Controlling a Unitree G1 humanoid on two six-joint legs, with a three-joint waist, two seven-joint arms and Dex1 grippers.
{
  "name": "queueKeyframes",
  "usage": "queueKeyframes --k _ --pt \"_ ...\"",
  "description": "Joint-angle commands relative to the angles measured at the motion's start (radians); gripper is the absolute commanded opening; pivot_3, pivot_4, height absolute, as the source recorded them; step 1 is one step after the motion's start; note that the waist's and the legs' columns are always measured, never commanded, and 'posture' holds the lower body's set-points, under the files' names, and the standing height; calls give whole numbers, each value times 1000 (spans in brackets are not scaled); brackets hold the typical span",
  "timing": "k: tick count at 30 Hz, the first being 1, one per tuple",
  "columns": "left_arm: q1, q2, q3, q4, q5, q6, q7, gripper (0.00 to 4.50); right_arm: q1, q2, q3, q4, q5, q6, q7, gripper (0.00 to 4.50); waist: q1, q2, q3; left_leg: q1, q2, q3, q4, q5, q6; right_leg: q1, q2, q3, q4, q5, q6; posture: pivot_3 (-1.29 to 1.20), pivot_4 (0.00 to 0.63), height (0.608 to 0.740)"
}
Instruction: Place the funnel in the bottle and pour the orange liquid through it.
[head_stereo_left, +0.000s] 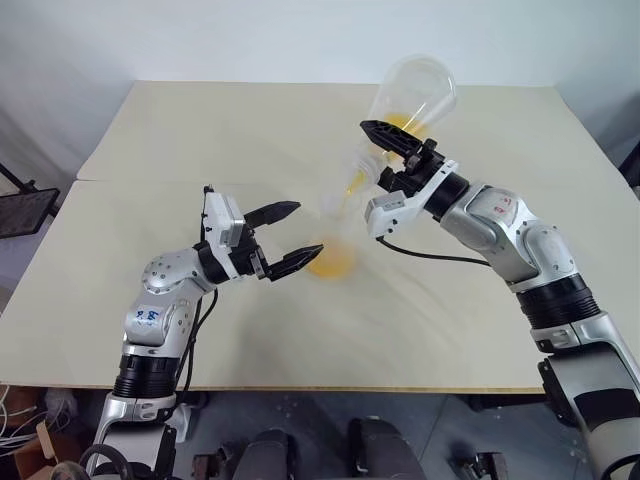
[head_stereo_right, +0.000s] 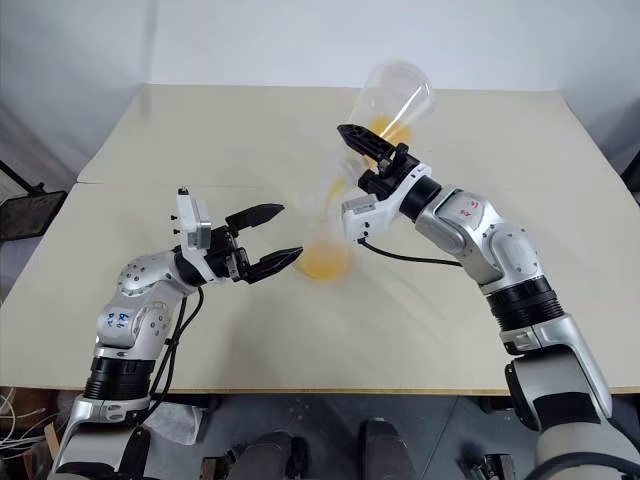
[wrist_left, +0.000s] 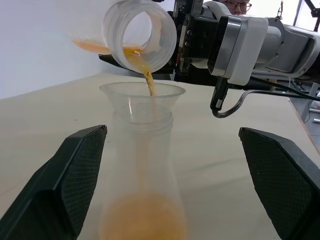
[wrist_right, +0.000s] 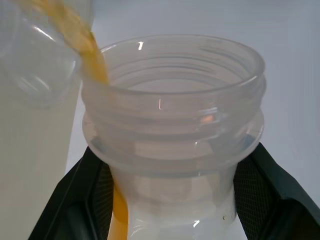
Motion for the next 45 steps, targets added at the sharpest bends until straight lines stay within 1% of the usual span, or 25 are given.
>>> queueKeyframes --k 1,45 --pt "-27 -7 11 -38 -22 -18 1 4500 -14 -17 -14 -18 2 -7 -30 2717 0 0 0 0 0 0 0 0 0 0 0 0 0 0 0 0 150 740" --pt "-27 -14 12 -37 -20 -16 -2 4500 -8 -21 -15 -7 -23 -8 -51 2717 0 0 0 0 0 0 0 0 0 0 0 0 0 0 0 0 150 740"
